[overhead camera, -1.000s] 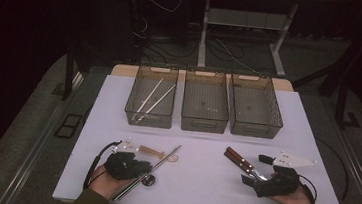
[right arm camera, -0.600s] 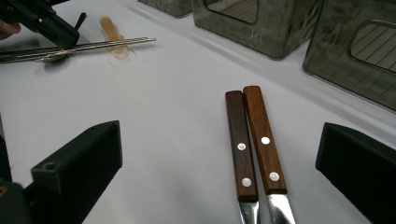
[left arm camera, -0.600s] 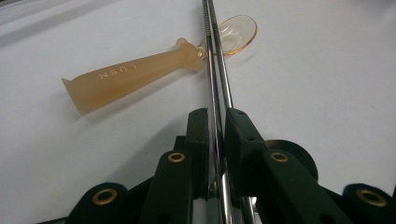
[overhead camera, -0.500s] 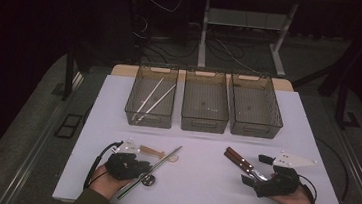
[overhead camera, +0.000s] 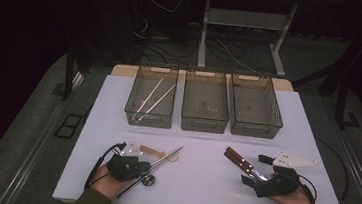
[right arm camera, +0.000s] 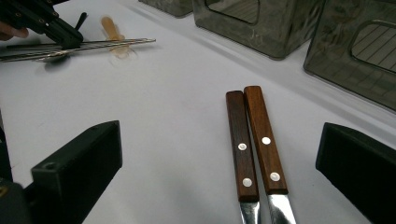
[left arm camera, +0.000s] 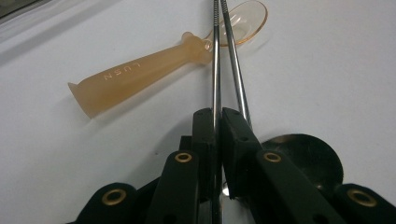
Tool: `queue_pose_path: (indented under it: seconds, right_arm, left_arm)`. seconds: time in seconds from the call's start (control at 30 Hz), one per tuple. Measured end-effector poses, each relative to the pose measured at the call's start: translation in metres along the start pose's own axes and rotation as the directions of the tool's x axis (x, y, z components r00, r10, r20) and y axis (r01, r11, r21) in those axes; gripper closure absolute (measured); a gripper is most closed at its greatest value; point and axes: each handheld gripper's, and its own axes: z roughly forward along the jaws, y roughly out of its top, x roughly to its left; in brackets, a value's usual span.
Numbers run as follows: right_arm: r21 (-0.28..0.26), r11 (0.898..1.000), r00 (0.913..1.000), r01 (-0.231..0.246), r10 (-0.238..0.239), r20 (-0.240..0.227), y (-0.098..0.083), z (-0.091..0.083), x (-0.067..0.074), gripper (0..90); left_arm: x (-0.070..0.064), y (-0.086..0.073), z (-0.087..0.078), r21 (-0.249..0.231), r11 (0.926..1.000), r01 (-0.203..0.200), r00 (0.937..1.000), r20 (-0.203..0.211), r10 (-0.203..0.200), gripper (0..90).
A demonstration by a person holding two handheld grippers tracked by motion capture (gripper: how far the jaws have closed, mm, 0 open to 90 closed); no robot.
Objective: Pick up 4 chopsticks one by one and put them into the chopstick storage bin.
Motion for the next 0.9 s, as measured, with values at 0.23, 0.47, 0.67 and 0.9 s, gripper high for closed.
queue_pose_path:
  seconds: [0.23, 0.47, 0.67, 0.9]
  right_arm:
    - [0.000, 1.000, 1.0000, 0.001, -0.001, -0.002, 0.0000, 0.0002, 0.0003, 0.7]
    - [0.001, 1.000, 1.0000, 0.000, 0.000, -0.002, 0.0000, 0.0002, 0.0002, 0.7]
    - [0.002, 1.000, 1.0000, 0.000, 0.000, -0.002, 0.0001, 0.0003, 0.0003, 0.7]
    - [0.002, 1.000, 1.0000, -0.001, 0.001, -0.002, 0.0001, 0.0002, 0.0003, 0.7]
  left_arm:
    - [0.0004, 0.0002, -0.0001, 0.000, 0.9999, -0.010, 0.9999, 0.000, 0.010, 84.6]
    - [0.0031, 0.0006, -0.0004, 0.001, 1.0000, -0.008, 0.9999, 0.014, 0.008, 85.0]
    - [0.0037, 0.0015, -0.0024, -0.008, 1.0000, 0.005, 0.9998, 0.017, -0.005, 85.2]
    - [0.0068, 0.0019, -0.0067, -0.051, 0.9975, 0.049, 0.9982, 0.037, -0.047, 85.3]
